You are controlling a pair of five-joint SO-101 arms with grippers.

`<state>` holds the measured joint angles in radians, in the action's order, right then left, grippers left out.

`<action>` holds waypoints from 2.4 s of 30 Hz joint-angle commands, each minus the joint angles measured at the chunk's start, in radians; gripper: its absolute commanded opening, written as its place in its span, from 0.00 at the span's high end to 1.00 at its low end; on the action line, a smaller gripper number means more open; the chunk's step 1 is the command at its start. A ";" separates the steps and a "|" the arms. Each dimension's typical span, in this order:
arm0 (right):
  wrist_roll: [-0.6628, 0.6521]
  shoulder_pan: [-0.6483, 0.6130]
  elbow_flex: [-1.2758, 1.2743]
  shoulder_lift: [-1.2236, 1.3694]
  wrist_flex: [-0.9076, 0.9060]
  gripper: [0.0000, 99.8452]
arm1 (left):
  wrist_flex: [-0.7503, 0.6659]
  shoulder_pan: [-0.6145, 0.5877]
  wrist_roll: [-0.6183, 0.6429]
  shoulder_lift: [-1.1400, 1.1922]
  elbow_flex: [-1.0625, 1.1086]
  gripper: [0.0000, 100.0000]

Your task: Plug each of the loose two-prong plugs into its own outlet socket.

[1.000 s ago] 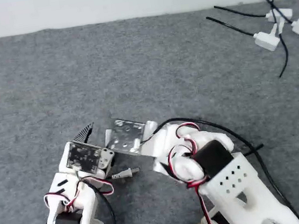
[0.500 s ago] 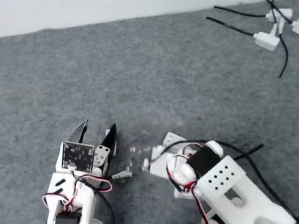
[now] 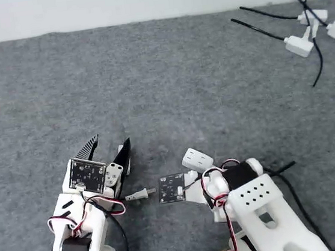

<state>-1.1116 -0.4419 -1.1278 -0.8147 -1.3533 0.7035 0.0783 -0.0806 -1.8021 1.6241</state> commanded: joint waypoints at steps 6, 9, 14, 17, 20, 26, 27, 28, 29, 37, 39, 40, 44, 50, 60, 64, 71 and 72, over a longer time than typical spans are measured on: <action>-0.028 0.018 -0.034 -0.010 0.188 0.83 | -0.025 -0.005 0.008 -0.014 -0.004 0.76; -0.026 -0.016 -0.064 -0.010 0.196 0.83 | -0.025 -0.005 0.008 -0.014 -0.004 0.76; -0.021 -0.064 -0.140 -0.012 0.197 0.83 | -0.025 -0.003 0.008 -0.014 -0.004 0.76; -0.021 -0.059 -0.169 -0.012 0.254 0.83 | -0.025 -0.003 0.008 -0.014 -0.004 0.76; -0.021 -0.059 -0.210 -0.012 0.344 0.83 | -0.025 -0.003 0.008 -0.014 -0.004 0.76; -0.021 -0.061 -0.247 -0.010 0.395 0.84 | -0.025 -0.003 0.008 -0.014 -0.004 0.76; -0.021 -0.061 -0.249 -0.010 0.397 0.84 | -0.025 -0.003 0.008 -0.014 -0.004 0.76; -0.021 -0.061 -0.250 -0.010 0.400 0.84 | -0.025 -0.003 0.008 -0.014 -0.004 0.76; -0.023 -0.062 -0.252 -0.010 0.400 0.84 | -0.025 -0.003 0.008 -0.014 -0.004 0.76; -0.023 -0.065 -0.267 -0.010 0.401 0.99 | -0.025 -0.003 0.008 -0.014 -0.002 0.76; -0.023 -0.065 -0.269 -0.010 0.401 0.99 | -0.025 -0.003 0.008 -0.014 -0.002 0.76; -0.023 -0.065 -0.270 -0.010 0.401 0.99 | -0.025 -0.003 0.008 -0.014 -0.002 0.76; -0.023 -0.065 -0.272 -0.010 0.398 0.99 | -0.025 -0.003 0.008 -0.012 -0.002 0.76; 0.012 -0.068 -0.261 -0.021 0.394 0.99 | -0.026 -0.003 0.008 -0.012 0.002 0.76; 0.087 -0.076 0.204 -0.022 0.036 0.99 | -0.025 -0.003 0.009 -0.012 -0.001 0.76; 0.115 -0.136 0.434 -0.022 -0.127 0.99 | -0.025 -0.003 0.008 -0.014 -0.005 0.76; 0.241 -0.245 0.838 -0.008 -0.292 0.99 | 0.147 0.078 0.015 -0.015 -0.245 0.76; 0.253 -0.265 0.868 -0.002 -0.303 0.99 | 0.183 0.115 0.015 -0.015 -0.294 0.76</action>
<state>-0.8968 -0.6582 -0.4219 -0.8147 -1.6157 0.7725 0.0951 -0.0806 -1.8021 1.5305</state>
